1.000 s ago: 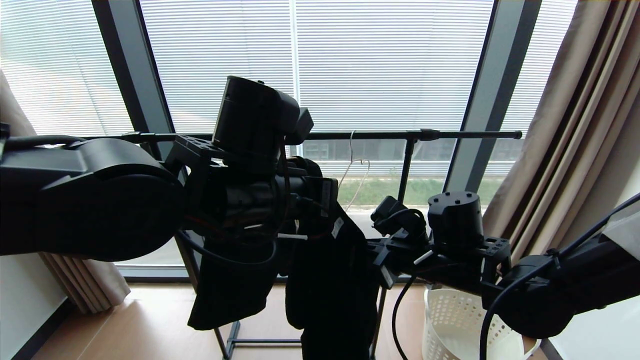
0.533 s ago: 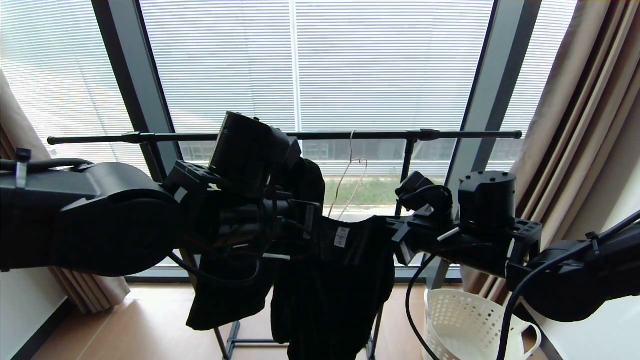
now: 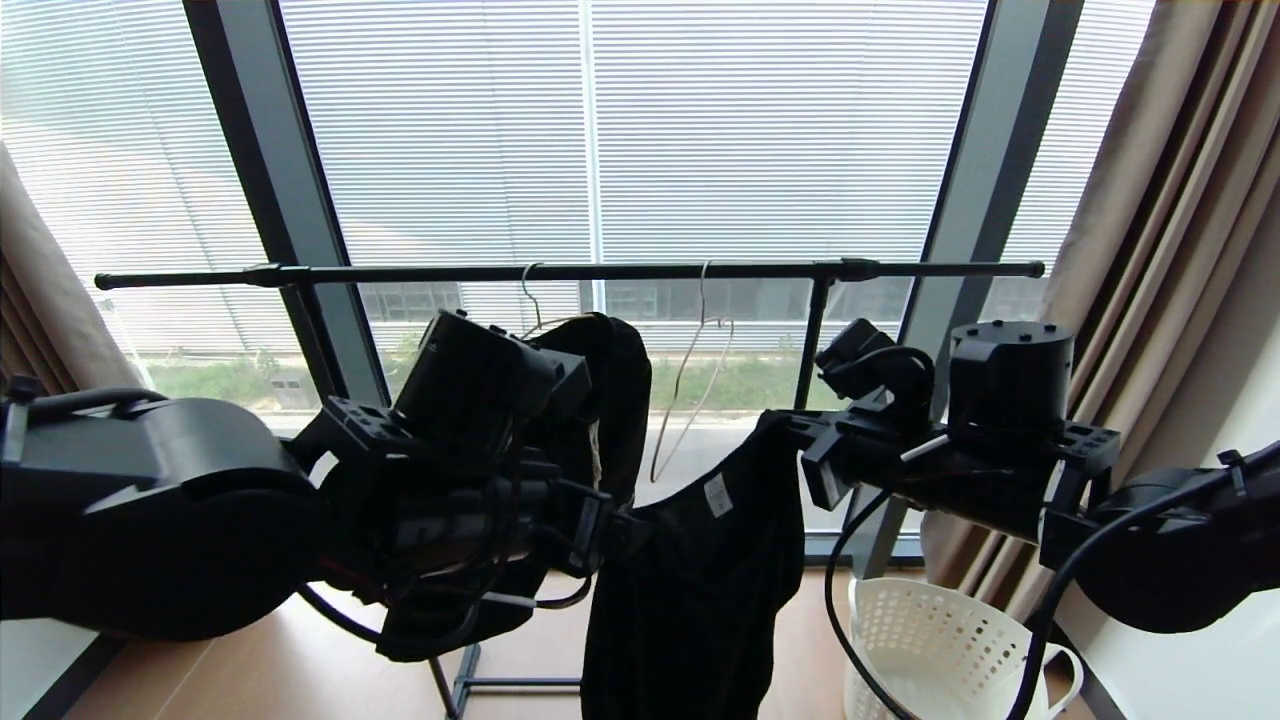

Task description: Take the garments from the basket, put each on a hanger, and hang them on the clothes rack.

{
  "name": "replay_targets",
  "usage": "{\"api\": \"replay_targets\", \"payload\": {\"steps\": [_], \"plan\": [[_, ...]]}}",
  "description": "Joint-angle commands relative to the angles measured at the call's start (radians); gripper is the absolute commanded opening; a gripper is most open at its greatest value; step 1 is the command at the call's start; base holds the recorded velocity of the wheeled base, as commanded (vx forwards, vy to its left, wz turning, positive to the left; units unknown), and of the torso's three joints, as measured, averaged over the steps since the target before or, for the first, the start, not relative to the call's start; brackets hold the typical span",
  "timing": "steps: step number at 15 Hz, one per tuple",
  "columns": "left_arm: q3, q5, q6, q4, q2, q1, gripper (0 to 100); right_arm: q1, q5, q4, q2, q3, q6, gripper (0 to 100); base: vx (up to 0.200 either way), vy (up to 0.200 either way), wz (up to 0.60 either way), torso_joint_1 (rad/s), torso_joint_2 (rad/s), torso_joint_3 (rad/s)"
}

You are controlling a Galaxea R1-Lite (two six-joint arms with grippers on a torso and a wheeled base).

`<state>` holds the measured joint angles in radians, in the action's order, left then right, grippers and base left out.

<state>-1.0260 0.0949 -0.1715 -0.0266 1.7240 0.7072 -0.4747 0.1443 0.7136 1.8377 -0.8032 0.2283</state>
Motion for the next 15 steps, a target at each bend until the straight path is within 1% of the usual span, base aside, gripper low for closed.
{"api": "replay_targets", "payload": {"steps": [1,2,3,4,5,6,7,8,9,11,12,14,15], "plan": [[0.075,-0.04,0.007,0.001,-0.077,-0.012,100,0.014,-0.014,-0.002,-0.041,0.006,0.0,0,0.0,0.0,0.0,0.0,0.0,0.0],[0.121,-0.075,0.023,0.002,-0.104,-0.012,100,0.022,-0.037,-0.003,-0.067,0.01,0.0,0,0.0,0.0,0.0,0.0,0.0,0.0],[0.175,-0.101,0.05,0.013,-0.124,-0.012,100,0.027,-0.081,-0.005,-0.12,0.039,0.0,0,0.0,0.0,0.0,0.0,0.0,0.0],[0.208,-0.103,0.055,0.04,-0.13,-0.012,100,0.025,-0.129,-0.003,-0.176,0.091,0.0,0,0.0,0.0,0.0,0.0,0.0,0.0],[0.239,-0.103,0.053,0.08,-0.129,-0.012,100,0.025,-0.161,-0.003,-0.229,0.133,0.0,0,0.0,0.0,0.0,0.0,0.0,0.0],[0.317,-0.104,0.052,0.2,-0.126,-0.014,100,0.025,-0.203,-0.005,-0.34,0.24,0.002,0,0.0,0.0,0.0,0.0,0.0,0.0],[0.363,-0.103,0.052,0.275,-0.124,-0.015,100,0.028,-0.218,-0.006,-0.399,0.295,0.002,0,0.0,0.0,0.0,0.0,0.0,0.0],[0.402,-0.099,0.052,0.343,-0.126,-0.015,100,0.061,-0.219,-0.017,-0.459,0.328,0.002,0,0.0,0.0,0.0,0.0,0.0,0.0],[0.419,-0.095,0.052,0.386,-0.127,-0.015,100,0.099,-0.216,-0.06,-0.488,0.328,0.002,0,0.0,0.0,0.0,0.0,0.0,0.0],[0.422,-0.084,0.05,0.416,-0.135,-0.018,100,0.1,-0.218,-0.114,-0.526,0.328,0.0,0,0.0,0.0,0.0,0.0,0.0,0.0],[0.42,-0.083,0.055,0.433,-0.144,-0.035,100,0.1,-0.219,-0.129,-0.532,0.329,0.0,0,0.0,0.0,0.0,0.0,0.0,0.0],[0.411,-0.081,0.063,0.438,-0.153,-0.035,100,0.1,-0.222,-0.128,-0.531,0.325,0.002,0,0.0,0.0,0.0,0.0,0.0,0.0],[0.406,-0.081,0.073,0.438,-0.158,-0.035,100,0.1,-0.222,-0.128,-0.532,0.318,0.005,0,0.2,0.0,0.0,-0.002,0.01,0.002]]}}
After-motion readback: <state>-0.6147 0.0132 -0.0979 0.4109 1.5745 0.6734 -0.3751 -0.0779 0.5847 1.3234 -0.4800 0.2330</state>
